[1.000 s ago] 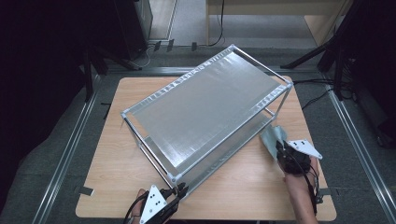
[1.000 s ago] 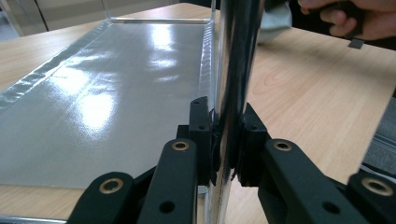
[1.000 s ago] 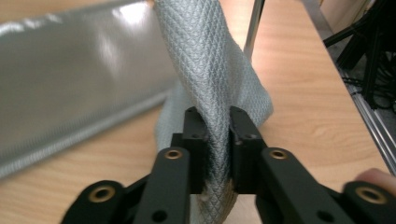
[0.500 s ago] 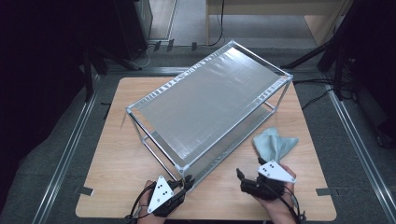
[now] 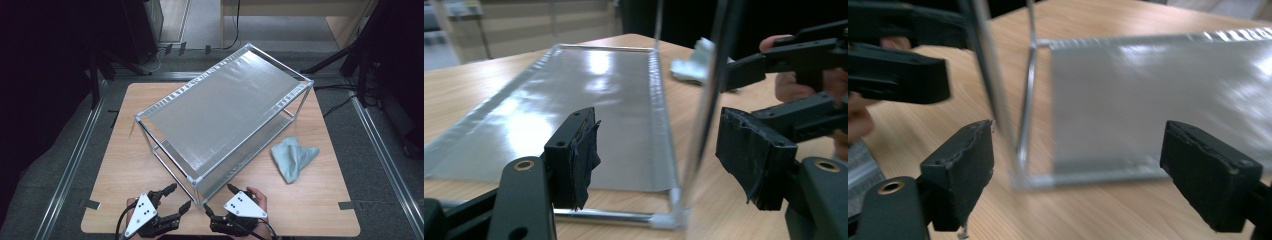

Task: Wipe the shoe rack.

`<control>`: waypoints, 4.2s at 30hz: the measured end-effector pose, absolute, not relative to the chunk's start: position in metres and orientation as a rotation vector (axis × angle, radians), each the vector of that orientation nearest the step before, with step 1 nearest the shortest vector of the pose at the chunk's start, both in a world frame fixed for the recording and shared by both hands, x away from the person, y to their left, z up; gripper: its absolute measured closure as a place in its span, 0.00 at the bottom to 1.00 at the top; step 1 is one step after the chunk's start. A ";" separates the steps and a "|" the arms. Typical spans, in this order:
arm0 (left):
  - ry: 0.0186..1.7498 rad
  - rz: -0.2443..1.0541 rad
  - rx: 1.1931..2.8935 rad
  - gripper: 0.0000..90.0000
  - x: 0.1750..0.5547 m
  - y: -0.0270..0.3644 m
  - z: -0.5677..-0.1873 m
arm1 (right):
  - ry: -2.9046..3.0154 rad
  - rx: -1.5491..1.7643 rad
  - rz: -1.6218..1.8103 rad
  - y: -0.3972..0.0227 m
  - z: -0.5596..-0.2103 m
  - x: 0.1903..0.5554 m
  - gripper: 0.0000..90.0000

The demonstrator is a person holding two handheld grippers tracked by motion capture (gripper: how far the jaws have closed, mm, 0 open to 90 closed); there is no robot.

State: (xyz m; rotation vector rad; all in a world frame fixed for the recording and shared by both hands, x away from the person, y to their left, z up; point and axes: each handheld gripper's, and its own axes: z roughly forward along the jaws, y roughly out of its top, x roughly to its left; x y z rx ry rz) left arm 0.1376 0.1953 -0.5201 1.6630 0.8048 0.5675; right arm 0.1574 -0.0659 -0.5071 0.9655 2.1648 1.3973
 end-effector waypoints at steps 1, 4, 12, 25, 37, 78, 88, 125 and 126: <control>0.824 0.570 1.656 0.37 0.138 0.199 -0.521 | 2.172 0.954 1.412 -0.060 -0.506 0.158 0.21; 0.880 0.594 1.644 0.37 0.141 0.210 -0.523 | 2.197 0.875 1.428 -0.043 -0.508 0.156 0.35; 1.019 0.649 1.626 0.37 0.155 0.227 -0.530 | 2.194 0.837 1.457 -0.032 -0.514 0.155 0.91; 1.264 0.776 1.608 0.44 0.205 0.232 -0.535 | 2.173 0.886 1.467 -0.097 -0.514 0.154 0.91; 1.133 0.868 1.668 0.85 0.234 0.212 -0.537 | 2.173 0.884 1.455 -0.141 -0.513 0.141 0.91; 0.901 0.586 1.780 0.91 0.151 0.175 -0.536 | 1.906 1.363 1.077 -0.261 -0.505 0.248 0.46; 0.843 0.548 1.804 0.91 0.146 0.170 -0.536 | 1.935 1.444 0.909 -0.247 -0.537 0.289 0.42; 0.784 0.550 1.809 0.91 0.145 0.160 -0.530 | 2.069 1.194 1.122 -0.204 -0.509 0.225 0.91; 0.783 0.549 1.809 0.91 0.145 0.160 -0.531 | 2.058 1.198 1.129 -0.204 -0.507 0.225 0.91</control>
